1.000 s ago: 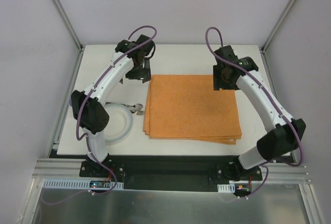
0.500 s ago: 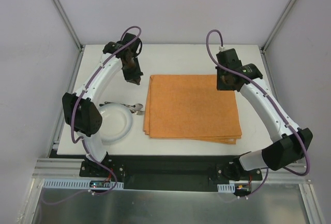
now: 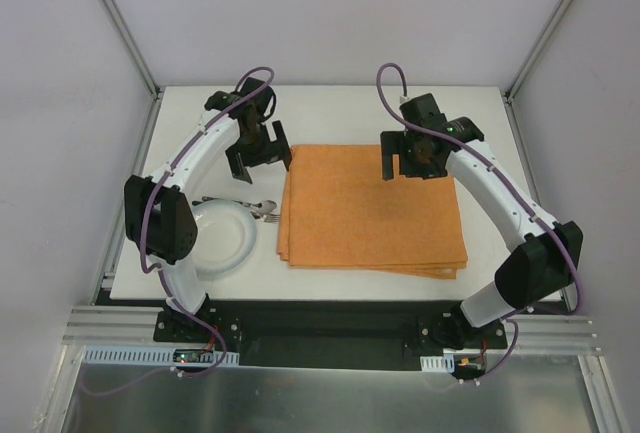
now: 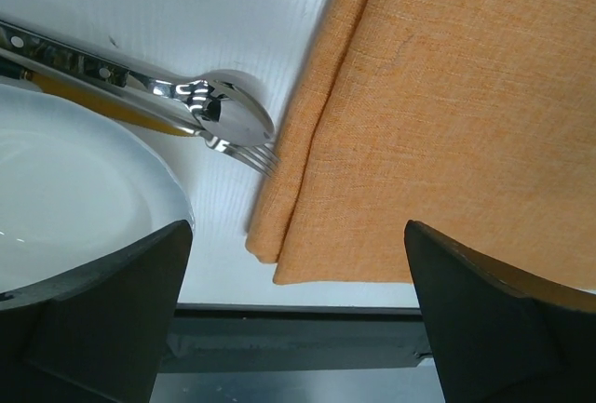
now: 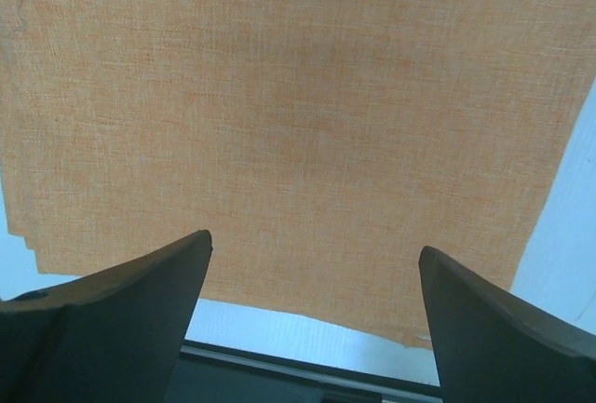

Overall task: Set the dinner table for one person
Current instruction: Move the plate to the center of the board.

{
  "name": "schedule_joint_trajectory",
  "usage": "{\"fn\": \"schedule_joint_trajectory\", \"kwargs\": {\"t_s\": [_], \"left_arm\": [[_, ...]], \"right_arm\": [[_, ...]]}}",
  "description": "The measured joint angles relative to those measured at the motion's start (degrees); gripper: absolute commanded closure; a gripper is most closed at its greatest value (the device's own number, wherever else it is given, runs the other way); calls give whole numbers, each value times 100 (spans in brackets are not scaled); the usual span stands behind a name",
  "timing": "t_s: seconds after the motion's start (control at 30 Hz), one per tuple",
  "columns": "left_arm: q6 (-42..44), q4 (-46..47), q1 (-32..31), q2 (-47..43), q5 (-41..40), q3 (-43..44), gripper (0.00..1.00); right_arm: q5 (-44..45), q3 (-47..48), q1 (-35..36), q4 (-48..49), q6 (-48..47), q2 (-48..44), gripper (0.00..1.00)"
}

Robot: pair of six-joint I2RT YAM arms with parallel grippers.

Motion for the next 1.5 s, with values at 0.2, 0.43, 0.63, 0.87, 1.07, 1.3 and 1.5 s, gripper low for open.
{"fn": "schedule_joint_trajectory", "kwargs": {"t_s": [0.2,0.43,0.63,0.87,1.07,1.3,1.5], "left_arm": [[-127,46,39,0,103,-289,93],[-120,122,76,0,214,-295,20],[-131,155,114,0,310,-304,97],[-92,192,271,-15,323,-417,42],[-101,210,463,-120,328,-841,13],[-98,210,590,-444,348,-1469,1],[-103,262,791,-846,409,-1993,1]], "right_arm": [[-243,4,61,-13,-4,151,40],[-350,-136,68,15,50,151,99],[-422,-234,68,31,127,151,40],[-586,-232,81,87,151,201,44],[-782,-168,179,116,160,542,44],[-949,-61,240,142,162,719,44],[-1023,-2,240,153,157,728,51]]}}
